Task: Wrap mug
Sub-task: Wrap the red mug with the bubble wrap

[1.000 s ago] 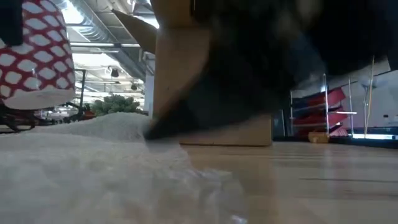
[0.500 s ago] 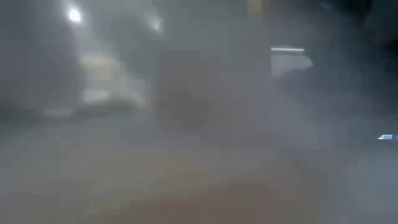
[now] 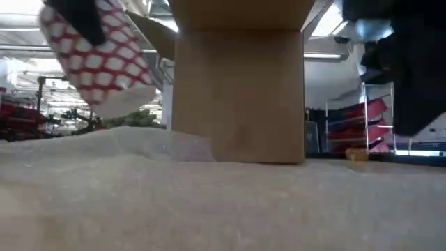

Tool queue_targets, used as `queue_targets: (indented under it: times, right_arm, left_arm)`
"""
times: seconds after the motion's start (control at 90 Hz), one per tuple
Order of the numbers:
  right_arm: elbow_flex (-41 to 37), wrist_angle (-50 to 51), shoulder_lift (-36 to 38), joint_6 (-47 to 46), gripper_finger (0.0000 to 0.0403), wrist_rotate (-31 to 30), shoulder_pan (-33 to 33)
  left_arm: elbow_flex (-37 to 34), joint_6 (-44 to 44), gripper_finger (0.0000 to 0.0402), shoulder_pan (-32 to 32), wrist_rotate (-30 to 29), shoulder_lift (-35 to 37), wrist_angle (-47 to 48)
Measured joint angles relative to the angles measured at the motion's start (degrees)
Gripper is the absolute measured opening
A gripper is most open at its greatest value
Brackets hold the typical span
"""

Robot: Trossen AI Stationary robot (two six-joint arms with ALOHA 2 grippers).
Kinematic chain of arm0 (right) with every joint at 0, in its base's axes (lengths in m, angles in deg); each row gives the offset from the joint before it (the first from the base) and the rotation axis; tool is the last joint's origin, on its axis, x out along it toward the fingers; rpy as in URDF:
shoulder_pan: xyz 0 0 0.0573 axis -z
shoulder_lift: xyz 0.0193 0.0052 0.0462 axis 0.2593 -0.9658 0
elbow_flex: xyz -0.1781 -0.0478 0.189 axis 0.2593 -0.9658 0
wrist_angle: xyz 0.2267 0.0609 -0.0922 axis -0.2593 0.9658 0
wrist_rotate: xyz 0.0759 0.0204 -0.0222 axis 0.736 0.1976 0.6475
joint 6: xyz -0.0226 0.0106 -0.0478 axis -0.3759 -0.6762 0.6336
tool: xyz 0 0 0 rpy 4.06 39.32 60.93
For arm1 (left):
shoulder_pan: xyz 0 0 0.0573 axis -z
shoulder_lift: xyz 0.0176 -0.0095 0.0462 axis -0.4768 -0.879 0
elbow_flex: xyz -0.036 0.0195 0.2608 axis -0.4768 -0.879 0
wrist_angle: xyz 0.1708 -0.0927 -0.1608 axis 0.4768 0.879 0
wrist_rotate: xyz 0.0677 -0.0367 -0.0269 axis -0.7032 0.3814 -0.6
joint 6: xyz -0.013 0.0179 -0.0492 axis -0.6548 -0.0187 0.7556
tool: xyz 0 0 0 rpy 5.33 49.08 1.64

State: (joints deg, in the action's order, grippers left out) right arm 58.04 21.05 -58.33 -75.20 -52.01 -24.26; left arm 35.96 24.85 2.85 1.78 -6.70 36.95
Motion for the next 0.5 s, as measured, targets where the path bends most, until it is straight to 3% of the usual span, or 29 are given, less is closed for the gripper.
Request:
queue_targets:
  times: [0.1, 0.233, 0.356, 0.5]
  right_arm:
    - [0.22, -13.72, -2.18, -0.12, 0.0000, -2.21, -1.80]
    - [0.15, -18.80, -5.98, -1.60, 0.0000, -0.08, -2.94]
    - [0.11, -11.08, -8.74, -4.81, 0.0000, 7.45, -3.90]
    - [0.54, 3.81, -8.21, -6.57, 0.0000, 7.35, -5.52]
  left_arm:
    - [-1.10, -2.59, 0.0001, -2.16, 0.55, -3.19, -2.30]
    - [-1.27, -4.02, 0.0001, -3.79, 2.36, -7.89, -4.84]
    - [-0.94, -2.46, 0.0001, -2.45, 5.72, -9.93, -7.72]
    - [-0.92, 4.35, 0.0001, 0.97, 5.87, -10.23, -10.29]
